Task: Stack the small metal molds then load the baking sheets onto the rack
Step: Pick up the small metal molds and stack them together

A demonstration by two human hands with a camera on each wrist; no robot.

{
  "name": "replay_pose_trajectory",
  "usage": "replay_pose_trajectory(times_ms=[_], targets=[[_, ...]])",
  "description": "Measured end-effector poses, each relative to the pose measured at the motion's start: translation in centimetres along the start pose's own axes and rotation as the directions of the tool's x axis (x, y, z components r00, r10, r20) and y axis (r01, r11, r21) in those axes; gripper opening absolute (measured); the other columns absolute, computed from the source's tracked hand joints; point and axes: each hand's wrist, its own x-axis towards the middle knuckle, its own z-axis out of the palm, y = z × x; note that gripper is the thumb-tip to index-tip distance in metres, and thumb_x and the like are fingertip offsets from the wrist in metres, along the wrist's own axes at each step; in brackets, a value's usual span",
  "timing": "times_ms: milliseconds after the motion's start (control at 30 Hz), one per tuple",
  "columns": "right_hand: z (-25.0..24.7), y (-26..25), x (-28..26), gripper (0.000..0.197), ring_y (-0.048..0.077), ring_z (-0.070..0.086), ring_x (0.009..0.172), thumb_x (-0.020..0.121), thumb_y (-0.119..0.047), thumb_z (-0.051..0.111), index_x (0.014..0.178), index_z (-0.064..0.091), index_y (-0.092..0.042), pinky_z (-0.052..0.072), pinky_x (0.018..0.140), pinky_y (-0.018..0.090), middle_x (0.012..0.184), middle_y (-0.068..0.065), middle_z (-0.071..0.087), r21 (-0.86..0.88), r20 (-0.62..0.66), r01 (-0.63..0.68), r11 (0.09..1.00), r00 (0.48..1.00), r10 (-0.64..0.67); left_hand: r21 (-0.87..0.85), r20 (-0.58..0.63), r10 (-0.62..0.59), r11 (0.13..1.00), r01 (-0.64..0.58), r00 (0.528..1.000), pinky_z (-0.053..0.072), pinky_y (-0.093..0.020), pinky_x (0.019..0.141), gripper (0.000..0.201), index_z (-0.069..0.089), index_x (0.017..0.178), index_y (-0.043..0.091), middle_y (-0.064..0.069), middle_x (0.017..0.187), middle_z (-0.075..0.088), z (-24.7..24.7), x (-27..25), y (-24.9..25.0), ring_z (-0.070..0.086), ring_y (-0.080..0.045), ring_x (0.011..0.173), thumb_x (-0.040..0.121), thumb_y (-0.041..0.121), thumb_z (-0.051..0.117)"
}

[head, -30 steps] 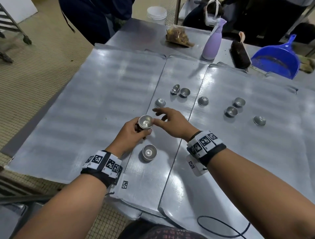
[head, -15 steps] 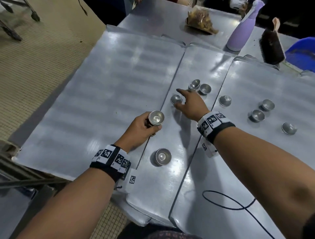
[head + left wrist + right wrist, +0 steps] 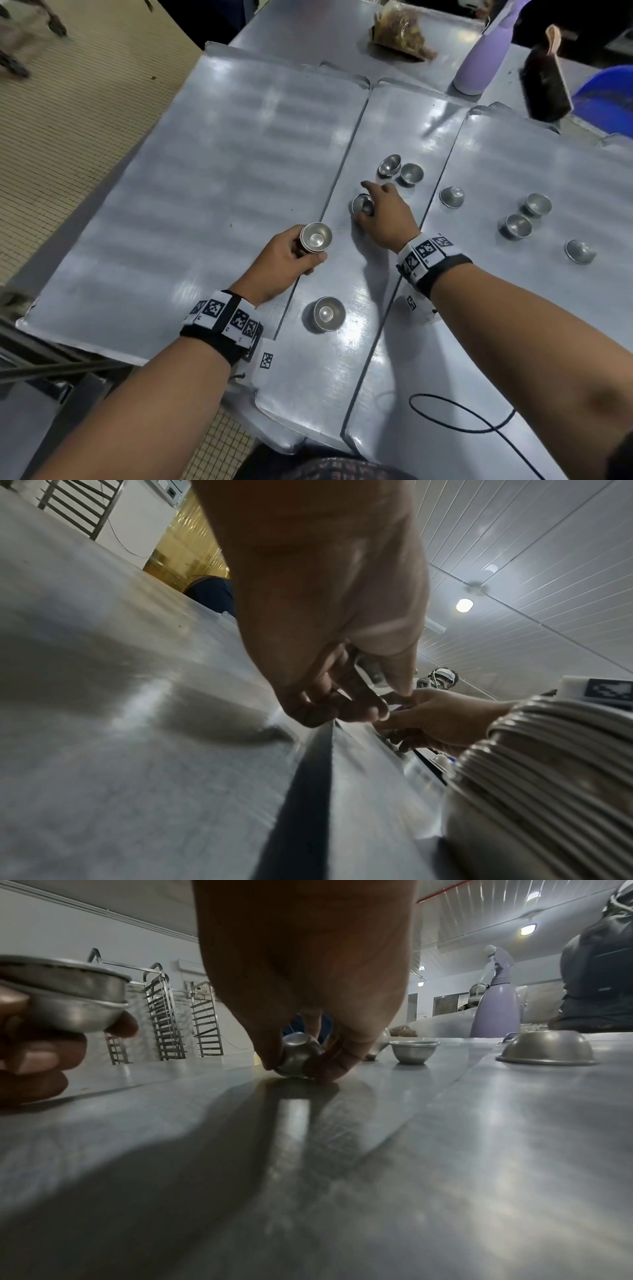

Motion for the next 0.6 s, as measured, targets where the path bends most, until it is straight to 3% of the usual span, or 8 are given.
replay_pose_trajectory(times_ms=[233,467,600], targets=[[-0.4,0.4,-2.2,0.037,0.028,0.060,0.100,0.085,-0.032,0.072,0.117,0.059,-0.018,0.046,0.083,0.033,0.120,0.009,0.055,0.065,-0.064,0.016,0.998,0.998,-0.012,-0.003,0.010,0.007,1.000,-0.007,1.000,0.051,-0.029,0.073,0.038,0.066,0.124,0.023,0.007,0.089,0.071,-0.1,-0.5,-0.3,0.060,-0.010,0.079,0.089,0.012,0.078],[-0.1,0.8,-3.9,0.053,0.026,0.061,0.109,0.083,-0.035,0.075,0.132,0.059,-0.020,0.048,0.095,0.035,0.123,0.009,0.062,0.089,-0.035,-0.020,0.996,0.999,0.023,-0.012,0.029,-0.004,1.000,0.004,1.000,0.052,-0.029,0.073,0.039,0.066,0.125,0.025,0.004,0.094,0.072,-0.2,-0.8,-0.3,0.061,-0.012,0.082,0.089,0.014,0.079],[-0.2,0.7,-4.2,0.052,0.029,0.060,0.115,0.086,-0.033,0.071,0.133,0.060,-0.017,0.045,0.096,0.034,0.125,0.011,0.063,0.002,-0.012,-0.024,1.000,1.000,0.024,-0.026,0.033,-0.028,0.999,0.029,0.999,0.052,-0.027,0.074,0.042,0.065,0.127,0.024,0.003,0.098,0.073,-0.4,-1.0,-0.1,0.063,-0.013,0.086,0.089,0.014,0.079]])
